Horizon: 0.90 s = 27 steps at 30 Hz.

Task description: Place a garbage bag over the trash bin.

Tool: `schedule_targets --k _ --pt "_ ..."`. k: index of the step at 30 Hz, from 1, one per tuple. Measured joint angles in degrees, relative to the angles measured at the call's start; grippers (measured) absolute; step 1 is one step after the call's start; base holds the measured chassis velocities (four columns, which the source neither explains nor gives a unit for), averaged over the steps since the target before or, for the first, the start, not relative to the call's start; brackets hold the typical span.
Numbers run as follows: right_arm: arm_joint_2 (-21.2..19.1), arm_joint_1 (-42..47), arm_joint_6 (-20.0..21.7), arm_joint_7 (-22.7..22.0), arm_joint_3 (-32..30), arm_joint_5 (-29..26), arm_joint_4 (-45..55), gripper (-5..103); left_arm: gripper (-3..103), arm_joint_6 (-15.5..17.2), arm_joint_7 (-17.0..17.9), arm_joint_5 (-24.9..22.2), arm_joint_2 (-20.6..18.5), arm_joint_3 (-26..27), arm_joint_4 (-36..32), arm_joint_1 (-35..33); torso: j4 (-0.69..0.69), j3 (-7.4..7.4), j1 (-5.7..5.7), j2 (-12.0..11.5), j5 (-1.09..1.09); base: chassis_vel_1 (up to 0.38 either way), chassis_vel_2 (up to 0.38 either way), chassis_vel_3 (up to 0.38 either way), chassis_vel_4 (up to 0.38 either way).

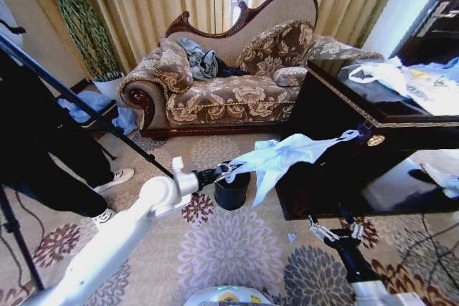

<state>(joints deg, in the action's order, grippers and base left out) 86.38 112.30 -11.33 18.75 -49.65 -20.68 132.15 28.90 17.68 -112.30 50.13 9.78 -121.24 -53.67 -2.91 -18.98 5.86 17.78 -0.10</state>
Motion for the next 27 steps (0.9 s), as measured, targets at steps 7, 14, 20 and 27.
schedule_targets --k 7,14,20,27 --pt "-0.15 0.51 -0.06 0.03 0.09 0.25 -0.04 100 0 -0.37 -0.62 0.45 0.32 5.04 -1.20 -3.92 0.00 0.00 0.00 0.00 0.00 0.000 0.000 0.000 0.000" --pt "-1.50 0.50 -0.17 -0.06 -0.33 -0.33 0.00 100 0 -1.75 0.64 -2.84 0.05 7.64 0.94 -3.86 0.00 -0.01 0.00 0.00 0.00 0.000 0.000 0.000 0.000" --pt "-4.58 -0.60 0.26 -0.24 2.69 -2.26 -0.50 100 0 -4.39 5.39 -7.92 0.45 5.17 7.44 4.23 0.00 -0.01 0.01 0.00 0.01 0.000 0.000 0.000 0.000" --pt "-7.37 -4.21 0.64 -1.33 12.37 -1.84 -5.69 100 0 -5.23 9.34 -9.29 0.91 1.87 12.19 9.83 0.00 -0.01 0.01 0.00 0.02 0.000 0.000 0.000 0.000"
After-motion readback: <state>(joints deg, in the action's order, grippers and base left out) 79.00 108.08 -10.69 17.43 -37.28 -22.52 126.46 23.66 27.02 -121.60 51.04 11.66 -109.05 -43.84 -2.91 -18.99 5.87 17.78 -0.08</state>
